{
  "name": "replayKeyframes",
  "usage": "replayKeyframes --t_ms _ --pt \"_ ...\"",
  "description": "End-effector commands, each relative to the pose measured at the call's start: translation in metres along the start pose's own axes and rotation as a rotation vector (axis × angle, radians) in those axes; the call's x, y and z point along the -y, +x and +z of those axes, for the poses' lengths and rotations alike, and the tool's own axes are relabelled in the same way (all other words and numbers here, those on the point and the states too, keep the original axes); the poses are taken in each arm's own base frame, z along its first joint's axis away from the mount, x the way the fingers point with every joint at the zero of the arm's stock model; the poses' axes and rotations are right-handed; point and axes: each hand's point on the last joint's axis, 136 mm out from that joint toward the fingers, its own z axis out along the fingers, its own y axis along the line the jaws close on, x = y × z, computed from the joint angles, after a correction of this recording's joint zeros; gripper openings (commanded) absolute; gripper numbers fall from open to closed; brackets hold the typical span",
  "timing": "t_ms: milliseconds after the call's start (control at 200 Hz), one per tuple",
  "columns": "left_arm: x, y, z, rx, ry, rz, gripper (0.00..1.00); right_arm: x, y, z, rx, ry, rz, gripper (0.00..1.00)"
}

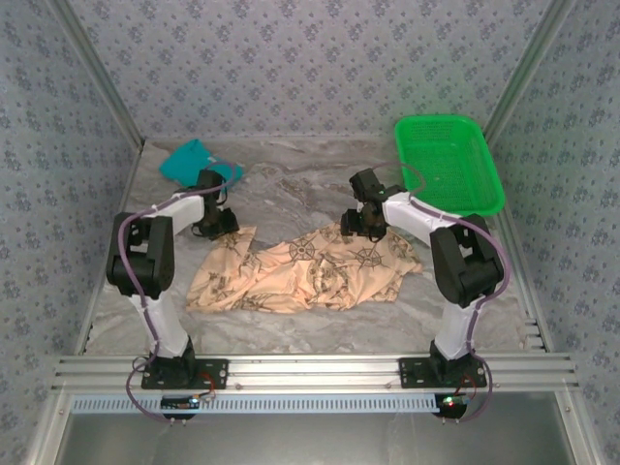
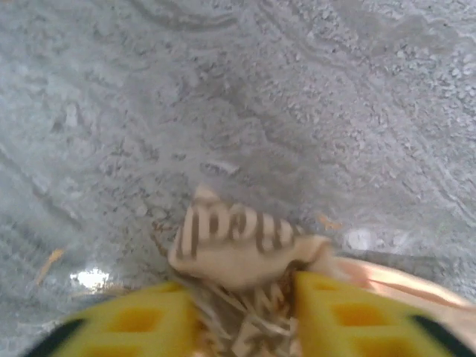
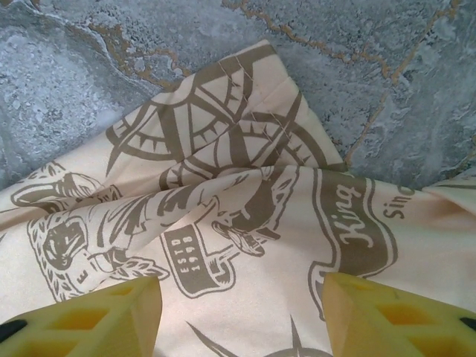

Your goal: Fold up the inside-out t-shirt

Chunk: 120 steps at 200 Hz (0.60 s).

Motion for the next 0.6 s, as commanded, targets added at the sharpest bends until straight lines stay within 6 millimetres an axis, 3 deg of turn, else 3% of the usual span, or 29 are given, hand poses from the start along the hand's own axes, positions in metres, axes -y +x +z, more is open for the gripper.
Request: replayKeyframes --t_ms 0,100,300,435,595 --pt "0.015 0.008 0.009 -0.051 0.054 0.101 0.0 0.002 -0.003 -0.008 0.0 0.003 -0.004 0.58" --pt "0.033 0.004 -0.016 -0.028 0.137 0.19 0.0 0.01 -0.01 -0.019 0.016 0.002 -0.009 0.53" --pt "0.066 -0.006 -0.104 0.113 0.251 0.336 0.0 0.037 -0.017 -0.037 0.029 0.034 -0.008 0.55" --pt "0.085 -0.005 -0.151 0.214 0.347 0.411 0.0 0.045 -0.016 -0.029 0.009 0.02 0.026 0.58" --pt "0.11 -0.008 -0.208 0.329 0.486 0.464 0.0 0.036 -0.012 -0.005 -0.029 0.015 0.01 0.58"
